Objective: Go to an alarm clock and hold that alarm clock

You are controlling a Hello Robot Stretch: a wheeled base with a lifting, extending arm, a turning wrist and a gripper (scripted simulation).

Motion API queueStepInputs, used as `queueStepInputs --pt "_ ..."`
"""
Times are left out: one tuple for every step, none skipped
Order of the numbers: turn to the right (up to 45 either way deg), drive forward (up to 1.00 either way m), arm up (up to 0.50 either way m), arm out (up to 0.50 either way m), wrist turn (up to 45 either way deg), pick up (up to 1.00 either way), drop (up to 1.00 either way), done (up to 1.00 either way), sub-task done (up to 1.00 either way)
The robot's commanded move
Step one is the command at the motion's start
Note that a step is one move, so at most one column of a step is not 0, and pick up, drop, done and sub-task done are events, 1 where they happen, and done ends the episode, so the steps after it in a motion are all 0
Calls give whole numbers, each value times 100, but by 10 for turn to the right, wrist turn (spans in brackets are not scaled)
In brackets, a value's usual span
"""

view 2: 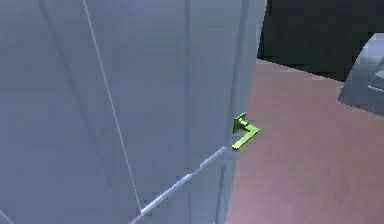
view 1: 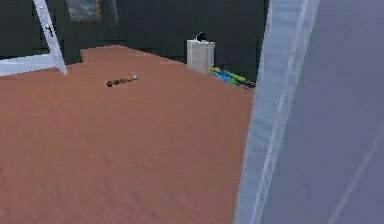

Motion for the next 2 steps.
queueStepInputs --pt "-450 0 0 0 0 0 0 0 0" --pt "-450 0 0 0 0 0 0 0 0"
